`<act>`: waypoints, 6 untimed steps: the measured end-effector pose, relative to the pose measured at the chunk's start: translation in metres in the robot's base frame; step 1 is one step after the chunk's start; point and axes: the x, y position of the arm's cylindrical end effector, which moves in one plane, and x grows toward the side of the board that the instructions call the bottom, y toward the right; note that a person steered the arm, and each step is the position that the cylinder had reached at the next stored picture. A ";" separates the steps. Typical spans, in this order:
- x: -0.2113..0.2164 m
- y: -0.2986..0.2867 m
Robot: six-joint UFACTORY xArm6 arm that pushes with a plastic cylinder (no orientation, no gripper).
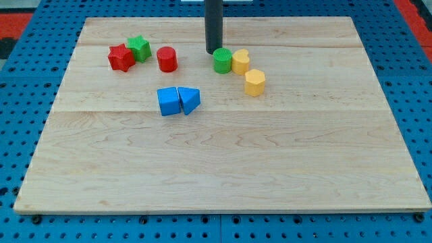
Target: Nudge the hexagon below the yellow heart
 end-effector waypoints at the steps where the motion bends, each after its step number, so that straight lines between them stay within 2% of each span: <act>1: 0.000 -0.001; 2: -0.005 0.024; 3: -0.006 0.093; 4: 0.040 0.139; 5: 0.091 0.144; 6: 0.092 0.120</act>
